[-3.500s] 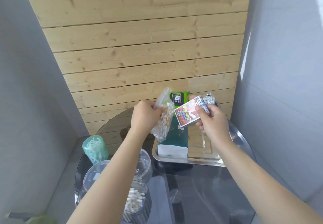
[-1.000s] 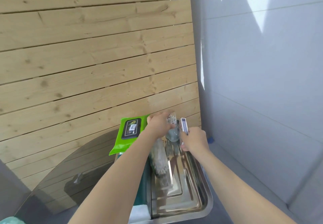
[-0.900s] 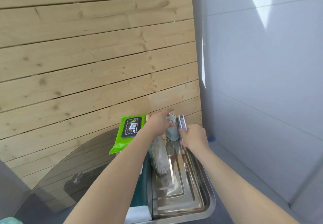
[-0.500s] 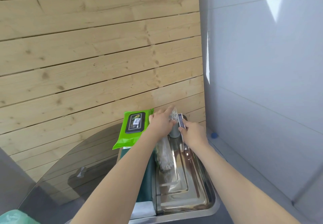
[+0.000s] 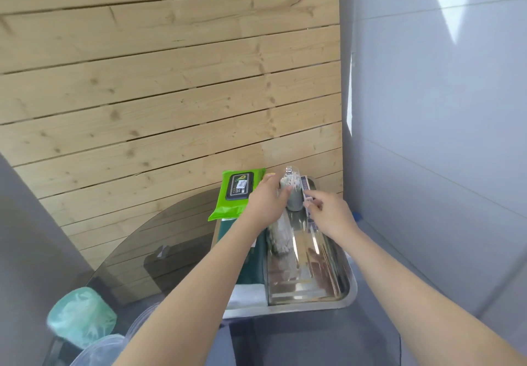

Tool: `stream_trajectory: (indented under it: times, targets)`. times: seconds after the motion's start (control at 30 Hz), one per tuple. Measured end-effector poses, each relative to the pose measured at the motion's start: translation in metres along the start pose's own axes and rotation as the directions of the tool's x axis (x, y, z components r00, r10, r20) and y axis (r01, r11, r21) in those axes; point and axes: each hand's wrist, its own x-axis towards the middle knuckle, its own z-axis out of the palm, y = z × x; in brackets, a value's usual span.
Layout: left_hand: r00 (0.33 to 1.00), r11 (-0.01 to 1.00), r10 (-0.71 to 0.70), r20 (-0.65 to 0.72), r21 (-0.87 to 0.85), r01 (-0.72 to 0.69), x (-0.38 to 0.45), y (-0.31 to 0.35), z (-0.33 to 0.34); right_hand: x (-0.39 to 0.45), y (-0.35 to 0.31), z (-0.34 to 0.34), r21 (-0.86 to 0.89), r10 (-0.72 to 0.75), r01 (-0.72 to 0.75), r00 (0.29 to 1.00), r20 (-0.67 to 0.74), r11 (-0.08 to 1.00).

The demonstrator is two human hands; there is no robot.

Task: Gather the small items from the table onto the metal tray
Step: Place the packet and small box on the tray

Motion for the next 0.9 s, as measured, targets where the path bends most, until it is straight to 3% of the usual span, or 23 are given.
stream_trajectory:
  times: [0.37, 0.8, 0.9]
  targets:
    - [0.992, 0.994, -0.055, -0.113, -0.102, 0.044, -0.161, 0.01, -0.055, -0.119, -0.058, 0.012, 0.152, -0.183, 0.17, 0.98, 0.076, 0.974]
    - [0.947, 0.955, -0.251, -0.2, 0.11, 0.276, -0.265, -0.052, -0.092, -0.186, -0.092, 0.066, 0.223, -0.283, 0.218, 0.904, 0.322, 0.95]
    - [0.939, 0.923, -0.315, -0.14, 0.184, 0.337, -0.264, -0.075, -0.096, -0.185, -0.097, 0.078, 0.211, -0.279, 0.213, 0.888, 0.365, 0.954]
